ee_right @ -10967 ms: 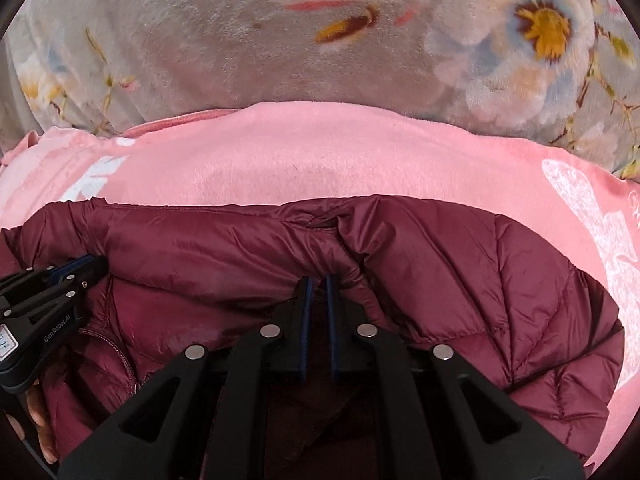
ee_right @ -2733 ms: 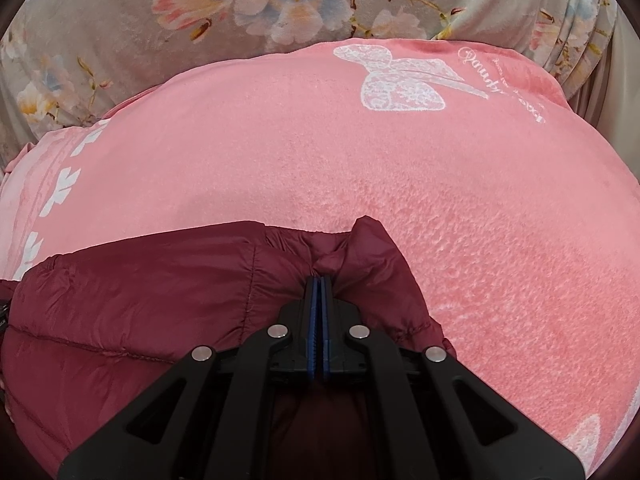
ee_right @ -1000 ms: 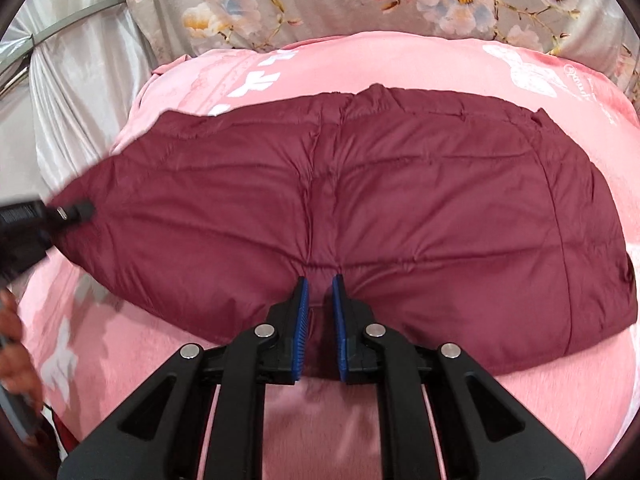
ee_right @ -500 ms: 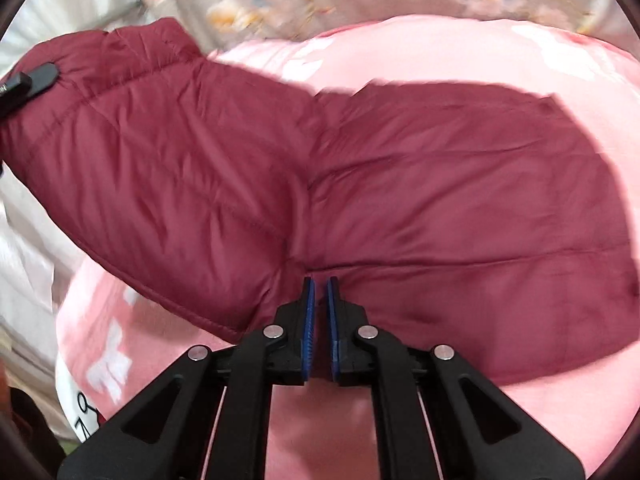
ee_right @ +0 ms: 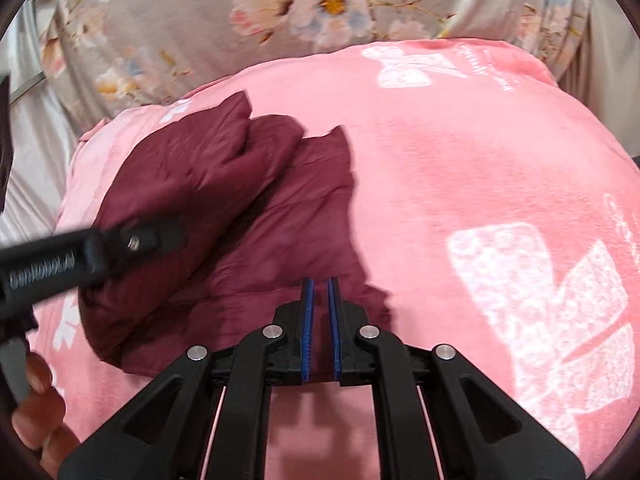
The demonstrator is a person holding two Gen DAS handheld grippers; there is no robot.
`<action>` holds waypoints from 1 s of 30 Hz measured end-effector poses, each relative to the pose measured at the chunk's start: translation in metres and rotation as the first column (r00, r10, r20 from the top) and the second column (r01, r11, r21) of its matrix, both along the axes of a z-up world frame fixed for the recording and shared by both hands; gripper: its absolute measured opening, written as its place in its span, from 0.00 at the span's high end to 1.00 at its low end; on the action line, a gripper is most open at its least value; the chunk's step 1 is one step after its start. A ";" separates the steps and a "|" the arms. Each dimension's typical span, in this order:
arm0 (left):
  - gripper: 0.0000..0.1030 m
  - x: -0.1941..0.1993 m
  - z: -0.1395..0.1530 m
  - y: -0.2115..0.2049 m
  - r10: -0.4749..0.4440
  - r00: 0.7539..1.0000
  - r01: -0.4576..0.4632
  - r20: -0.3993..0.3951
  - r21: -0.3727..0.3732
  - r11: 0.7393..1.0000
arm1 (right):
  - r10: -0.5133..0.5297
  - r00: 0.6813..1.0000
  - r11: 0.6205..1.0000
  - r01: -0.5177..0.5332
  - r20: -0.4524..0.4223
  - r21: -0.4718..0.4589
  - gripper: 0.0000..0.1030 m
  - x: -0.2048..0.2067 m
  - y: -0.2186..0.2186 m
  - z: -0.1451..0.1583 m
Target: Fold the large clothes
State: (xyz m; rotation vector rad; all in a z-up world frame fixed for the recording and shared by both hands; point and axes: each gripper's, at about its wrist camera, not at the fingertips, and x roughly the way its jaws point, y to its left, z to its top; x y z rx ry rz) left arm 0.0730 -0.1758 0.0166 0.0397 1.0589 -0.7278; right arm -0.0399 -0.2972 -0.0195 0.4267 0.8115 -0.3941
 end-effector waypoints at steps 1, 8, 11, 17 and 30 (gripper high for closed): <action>0.61 -0.003 0.006 0.001 0.000 1.000 0.000 0.021 0.001 1.000 | -0.002 1.000 1.000 0.002 0.007 0.003 0.90 -0.005 -0.004 0.003; 0.25 -0.010 0.067 0.038 0.130 0.938 -0.150 0.321 0.037 0.988 | 0.058 0.991 0.998 -0.060 0.123 0.005 0.66 0.005 -0.010 0.041; 0.25 0.005 0.063 0.055 0.184 0.923 -0.229 0.338 0.099 0.968 | 0.129 0.977 0.992 -0.129 0.170 -0.009 0.55 0.016 0.004 0.060; 0.26 0.034 0.026 0.091 0.287 0.925 -0.335 0.249 0.178 0.925 | 0.207 0.968 0.978 -0.199 0.143 -0.064 0.46 0.051 0.027 0.070; 0.27 0.036 -0.014 0.104 0.300 0.936 -0.341 0.186 0.259 0.904 | 0.228 0.971 0.969 -0.233 -0.068 -0.077 0.84 0.079 0.033 0.006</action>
